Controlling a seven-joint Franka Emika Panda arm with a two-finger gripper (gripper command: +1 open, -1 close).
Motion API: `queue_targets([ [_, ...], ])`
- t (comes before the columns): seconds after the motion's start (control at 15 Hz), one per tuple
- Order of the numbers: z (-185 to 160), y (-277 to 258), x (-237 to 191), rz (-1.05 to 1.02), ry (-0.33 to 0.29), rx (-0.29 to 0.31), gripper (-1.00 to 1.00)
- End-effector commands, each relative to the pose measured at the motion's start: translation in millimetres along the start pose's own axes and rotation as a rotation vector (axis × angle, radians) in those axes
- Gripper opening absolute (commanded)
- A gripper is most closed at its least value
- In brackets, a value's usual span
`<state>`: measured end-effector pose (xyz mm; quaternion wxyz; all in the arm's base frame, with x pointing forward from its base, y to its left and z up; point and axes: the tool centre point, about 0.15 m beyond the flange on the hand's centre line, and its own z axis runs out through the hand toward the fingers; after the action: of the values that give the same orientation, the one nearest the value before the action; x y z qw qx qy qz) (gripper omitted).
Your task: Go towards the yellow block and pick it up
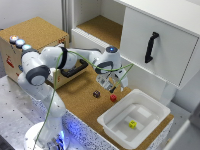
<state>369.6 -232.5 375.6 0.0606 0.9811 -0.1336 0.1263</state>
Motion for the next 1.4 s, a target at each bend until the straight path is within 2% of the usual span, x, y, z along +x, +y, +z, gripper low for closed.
queue_targets([
  [0.0,-20.4,35.4,-27.6,0.026,-0.122,-0.056,1.00],
  [0.13,-12.0,50.7,-33.2,0.023,-0.144,-0.022,1.00],
  [0.47,-7.6,79.8,-23.4,-0.085,-0.084,0.048,1.00],
  [0.87,1.4,112.7,-56.6,-0.393,-0.064,0.010,1.00],
  [1.33,51.2,193.8,-94.2,-0.351,-0.130,0.051,1.00],
])
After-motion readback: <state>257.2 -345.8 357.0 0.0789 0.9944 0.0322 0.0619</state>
